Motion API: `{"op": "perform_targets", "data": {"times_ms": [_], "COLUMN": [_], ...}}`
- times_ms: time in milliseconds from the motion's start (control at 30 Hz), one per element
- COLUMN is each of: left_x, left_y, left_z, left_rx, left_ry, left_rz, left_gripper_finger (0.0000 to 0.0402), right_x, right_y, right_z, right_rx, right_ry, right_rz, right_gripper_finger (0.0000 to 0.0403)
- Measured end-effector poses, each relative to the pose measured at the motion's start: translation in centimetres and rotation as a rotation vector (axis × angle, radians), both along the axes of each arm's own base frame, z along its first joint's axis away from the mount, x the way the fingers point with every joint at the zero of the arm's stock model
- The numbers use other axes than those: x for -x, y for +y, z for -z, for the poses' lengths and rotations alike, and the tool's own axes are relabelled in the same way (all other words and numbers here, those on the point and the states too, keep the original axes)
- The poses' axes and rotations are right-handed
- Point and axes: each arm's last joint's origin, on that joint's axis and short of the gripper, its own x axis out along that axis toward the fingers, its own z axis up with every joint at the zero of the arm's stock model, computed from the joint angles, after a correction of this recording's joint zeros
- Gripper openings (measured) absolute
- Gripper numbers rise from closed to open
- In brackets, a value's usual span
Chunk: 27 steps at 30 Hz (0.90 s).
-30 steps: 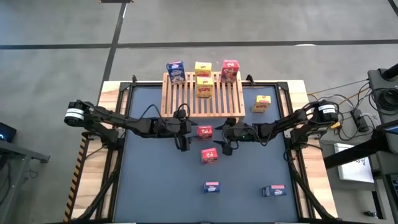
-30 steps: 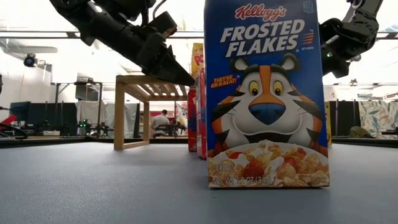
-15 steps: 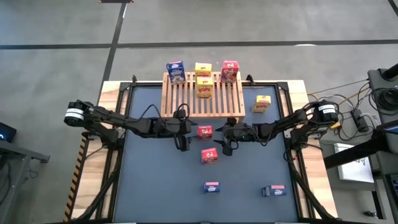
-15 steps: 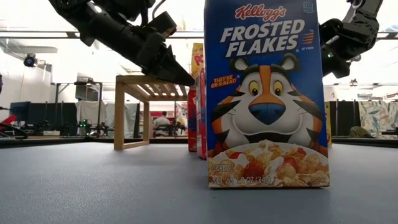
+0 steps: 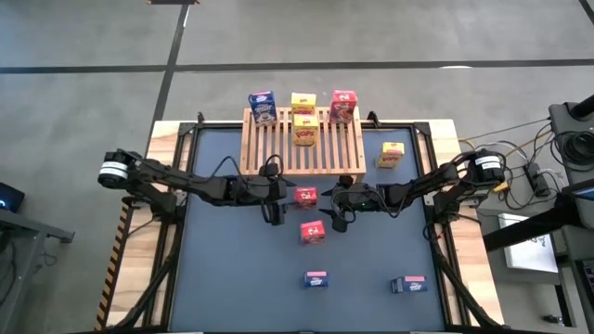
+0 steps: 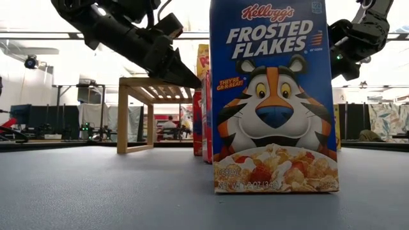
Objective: Stack cereal on shelf
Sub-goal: Put the top red cereal box on the shelf aligned with the other red cereal box
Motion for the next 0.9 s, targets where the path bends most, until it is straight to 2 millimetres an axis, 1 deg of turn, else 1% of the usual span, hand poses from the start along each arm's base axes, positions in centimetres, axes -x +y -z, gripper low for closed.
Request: {"op": "perform_targets", "data": {"times_ms": [333, 367, 633, 900], "left_x": [-0.17, -0.16, -0.29, -0.29], "left_y": [-0.07, -0.13, -0.22, -0.63], "left_z": [0.23, 0.36, 0.91, 0.97], "left_rx": [0.009, 0.032, 0.002, -0.013], "left_ry": [-0.007, -0.004, 0.018, 0.02], "left_rz": [0.005, 0.005, -0.004, -0.009], "left_gripper_finger": [0.0242, 0.0242, 0.0242, 0.0239], "right_x": [0.0, 0.0, 0.0, -0.01], "right_y": [0.0, 0.0, 0.0, -0.02], "right_z": [0.0, 0.0, 0.0, -0.01], "right_rx": [0.008, 0.008, 0.008, 0.017], "right_ry": [0.001, 0.001, 0.001, 0.001], "right_rz": [-0.004, -0.004, -0.004, -0.003], "right_gripper_finger": [0.0249, 0.0249, 0.0247, 0.0248]}}
